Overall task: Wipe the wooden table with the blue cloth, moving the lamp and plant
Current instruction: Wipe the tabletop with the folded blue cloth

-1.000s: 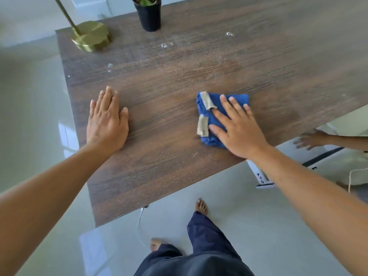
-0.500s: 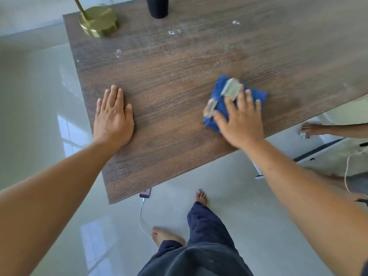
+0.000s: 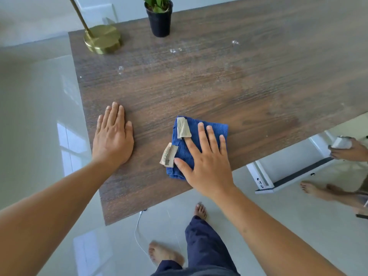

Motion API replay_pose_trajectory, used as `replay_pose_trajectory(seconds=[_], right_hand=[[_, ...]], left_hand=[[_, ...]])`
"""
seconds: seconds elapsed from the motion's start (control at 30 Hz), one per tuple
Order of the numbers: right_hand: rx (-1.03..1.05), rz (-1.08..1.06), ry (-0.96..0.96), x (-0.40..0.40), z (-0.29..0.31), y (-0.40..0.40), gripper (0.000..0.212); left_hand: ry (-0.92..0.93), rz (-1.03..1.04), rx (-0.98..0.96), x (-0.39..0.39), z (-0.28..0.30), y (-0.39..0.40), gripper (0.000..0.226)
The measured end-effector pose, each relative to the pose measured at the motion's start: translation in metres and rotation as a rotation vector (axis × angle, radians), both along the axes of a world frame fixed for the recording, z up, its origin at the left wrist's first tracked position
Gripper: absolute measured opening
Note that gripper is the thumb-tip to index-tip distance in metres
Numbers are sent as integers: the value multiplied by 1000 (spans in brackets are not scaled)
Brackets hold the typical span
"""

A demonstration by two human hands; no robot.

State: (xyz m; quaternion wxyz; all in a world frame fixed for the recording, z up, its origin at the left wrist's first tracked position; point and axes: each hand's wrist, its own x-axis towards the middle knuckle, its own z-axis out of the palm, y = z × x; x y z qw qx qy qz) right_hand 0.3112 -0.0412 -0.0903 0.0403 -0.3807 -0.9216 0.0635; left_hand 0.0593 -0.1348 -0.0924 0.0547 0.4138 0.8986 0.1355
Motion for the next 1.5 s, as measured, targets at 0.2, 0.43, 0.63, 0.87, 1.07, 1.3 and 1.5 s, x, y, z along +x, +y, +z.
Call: replay_pose_trajectory(seconds=[0.2,0.43,0.63,0.87,1.07,1.3,1.5], right_hand=[[-10,-3,-15,-6,-1,37,75],[-35,-116,-98,-33,1,107,79],[-45,186,-60,-31,3,67,76],[-53,-12,-61,-77,5,110,77],[-30,107,-70,-73,6,47,75],[-74,-101,-105,-112,9,92,79],[-27,217,-107,-95,10,29,75]], left_hand=[[-12,8,11,0,0,-1,57],[-4,8,19,1,2,-1,57],[-8,16,-2,3,6,1,60],[-5,6,-26,3,5,1,60],[7,-18,22,-27,8,14,59],[-35,-32,10,-56,5,23,59],[-40,-42,10,-57,4,23,59]])
